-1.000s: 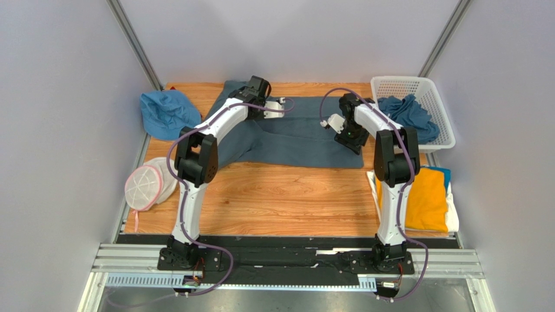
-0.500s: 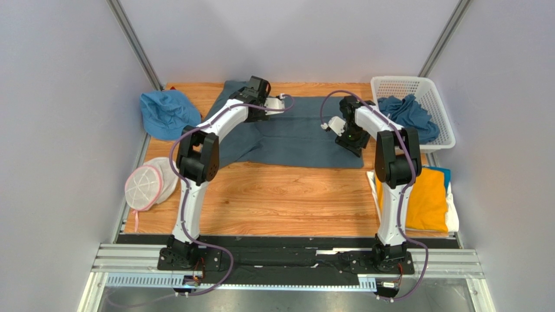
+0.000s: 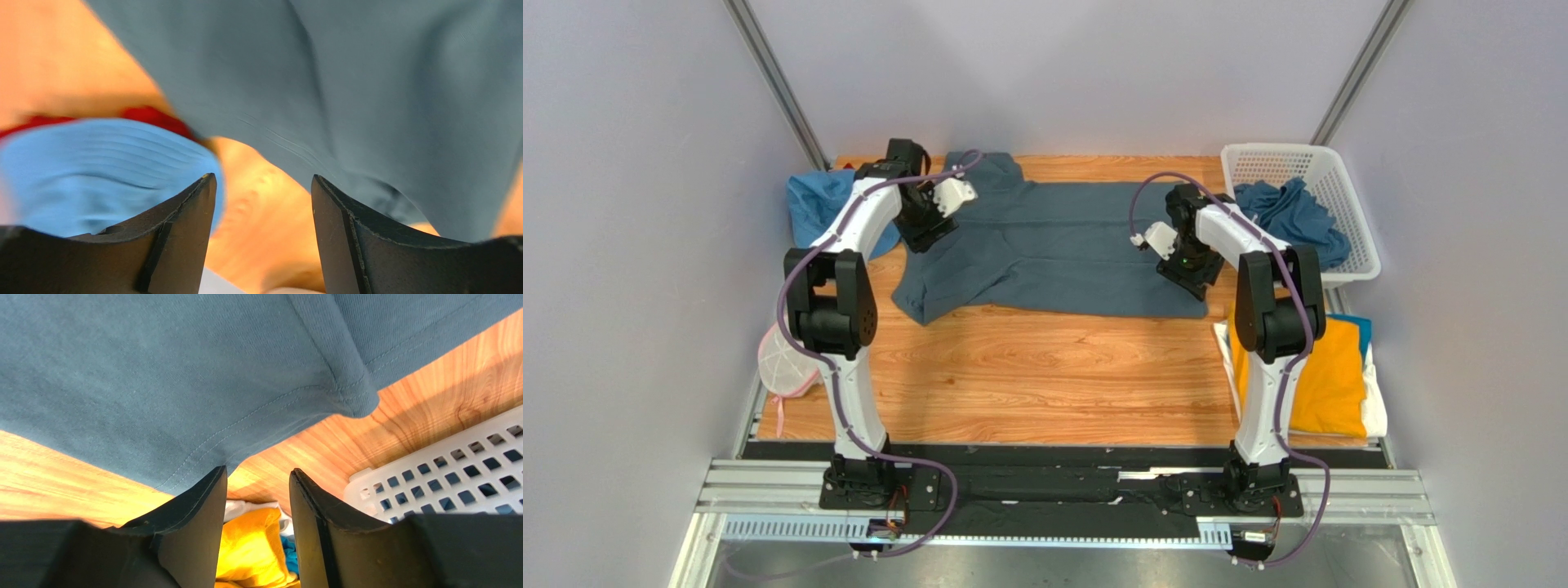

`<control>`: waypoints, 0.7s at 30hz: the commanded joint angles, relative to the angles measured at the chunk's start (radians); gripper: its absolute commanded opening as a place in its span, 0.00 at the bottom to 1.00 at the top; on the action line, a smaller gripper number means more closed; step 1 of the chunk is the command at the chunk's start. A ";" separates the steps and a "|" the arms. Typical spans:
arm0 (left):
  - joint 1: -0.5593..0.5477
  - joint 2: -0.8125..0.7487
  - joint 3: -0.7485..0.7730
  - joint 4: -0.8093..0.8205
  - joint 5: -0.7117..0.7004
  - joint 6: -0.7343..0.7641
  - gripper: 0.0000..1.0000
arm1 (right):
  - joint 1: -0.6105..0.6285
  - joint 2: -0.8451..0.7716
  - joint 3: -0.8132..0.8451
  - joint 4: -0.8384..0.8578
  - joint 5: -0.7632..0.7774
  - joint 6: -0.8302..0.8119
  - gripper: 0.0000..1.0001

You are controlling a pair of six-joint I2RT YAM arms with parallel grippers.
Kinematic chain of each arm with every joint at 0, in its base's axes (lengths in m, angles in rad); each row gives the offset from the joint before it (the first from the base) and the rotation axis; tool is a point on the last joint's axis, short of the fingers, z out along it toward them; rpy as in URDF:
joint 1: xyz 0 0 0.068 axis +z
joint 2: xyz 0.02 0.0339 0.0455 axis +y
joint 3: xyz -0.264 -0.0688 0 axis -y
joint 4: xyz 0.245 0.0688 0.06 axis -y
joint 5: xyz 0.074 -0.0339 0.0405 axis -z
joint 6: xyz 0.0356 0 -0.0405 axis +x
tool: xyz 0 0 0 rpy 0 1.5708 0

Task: Fold and stack the t-shirts

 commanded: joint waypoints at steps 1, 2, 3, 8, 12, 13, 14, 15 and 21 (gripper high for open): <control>0.029 -0.030 -0.011 -0.203 0.198 0.006 0.66 | 0.008 -0.055 -0.012 0.012 -0.011 0.037 0.46; 0.041 -0.024 -0.013 -0.229 0.231 0.011 0.66 | 0.014 -0.059 -0.016 0.007 -0.011 0.040 0.45; 0.044 -0.021 -0.011 -0.238 0.245 0.015 0.66 | 0.016 -0.061 -0.021 0.006 -0.011 0.042 0.45; 0.062 0.022 0.018 -0.290 0.318 0.041 0.63 | 0.039 -0.084 -0.036 -0.008 -0.011 0.062 0.45; 0.069 0.076 0.054 -0.323 0.324 0.058 0.56 | 0.049 -0.104 -0.056 -0.013 -0.003 0.068 0.45; 0.073 0.099 0.061 -0.330 0.321 0.063 0.56 | 0.048 -0.107 -0.061 -0.016 -0.005 0.068 0.44; 0.076 0.106 0.074 -0.333 0.321 0.066 0.56 | 0.051 -0.107 -0.064 -0.017 0.000 0.069 0.45; 0.078 0.116 0.081 -0.335 0.321 0.066 0.55 | 0.049 -0.113 -0.065 -0.017 -0.002 0.069 0.44; 0.089 0.151 0.107 -0.316 0.306 0.066 0.55 | 0.054 -0.116 -0.076 -0.025 -0.002 0.072 0.44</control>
